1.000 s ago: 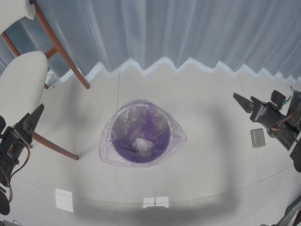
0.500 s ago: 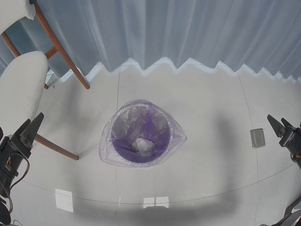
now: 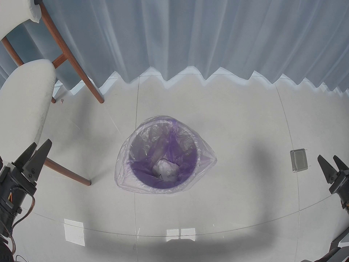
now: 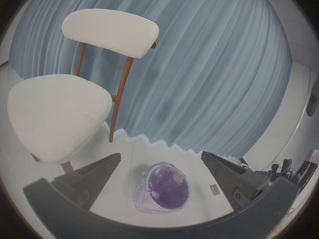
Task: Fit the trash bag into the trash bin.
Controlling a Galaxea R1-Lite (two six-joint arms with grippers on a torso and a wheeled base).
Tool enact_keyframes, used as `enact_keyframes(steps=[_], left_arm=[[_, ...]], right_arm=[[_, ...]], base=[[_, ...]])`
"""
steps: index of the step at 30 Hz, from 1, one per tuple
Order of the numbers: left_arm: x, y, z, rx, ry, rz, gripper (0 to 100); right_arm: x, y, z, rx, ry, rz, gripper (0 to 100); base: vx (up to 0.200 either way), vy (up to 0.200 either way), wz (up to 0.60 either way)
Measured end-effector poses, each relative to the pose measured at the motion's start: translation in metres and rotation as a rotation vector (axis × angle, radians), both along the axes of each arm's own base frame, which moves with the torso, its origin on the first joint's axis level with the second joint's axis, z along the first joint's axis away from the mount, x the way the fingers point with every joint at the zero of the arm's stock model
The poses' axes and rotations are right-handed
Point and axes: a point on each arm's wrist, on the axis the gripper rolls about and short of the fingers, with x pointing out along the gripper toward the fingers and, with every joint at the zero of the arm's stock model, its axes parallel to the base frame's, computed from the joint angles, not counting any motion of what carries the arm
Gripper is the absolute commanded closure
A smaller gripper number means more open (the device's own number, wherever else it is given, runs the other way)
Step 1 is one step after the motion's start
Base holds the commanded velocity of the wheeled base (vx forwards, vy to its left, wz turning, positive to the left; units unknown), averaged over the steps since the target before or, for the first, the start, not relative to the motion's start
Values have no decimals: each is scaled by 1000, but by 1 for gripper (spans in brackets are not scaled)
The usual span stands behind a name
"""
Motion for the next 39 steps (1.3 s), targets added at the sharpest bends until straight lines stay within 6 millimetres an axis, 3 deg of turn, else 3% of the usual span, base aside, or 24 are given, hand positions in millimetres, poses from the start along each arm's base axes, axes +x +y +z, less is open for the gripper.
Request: enact_keyframes(steps=[13,23,33,39], left_arm=[[-23,6,-7,96,-17,56,0],[-69,11,-29,135,73,92,0],[-119,15,-75,191,147,142,0],[-128,15,-89,236,150,180,0]], right_arm=[[-54,-2,-17,-74,44,5,0],[-100,-2,-45,-155,13,39,0],[-119,-2,-59,-198,-73,30,0],[-122,-4,-63,-196,-62,-75,0]], base=[[0,0,0],[0,0,0],[0,0,0],[0,0,0]])
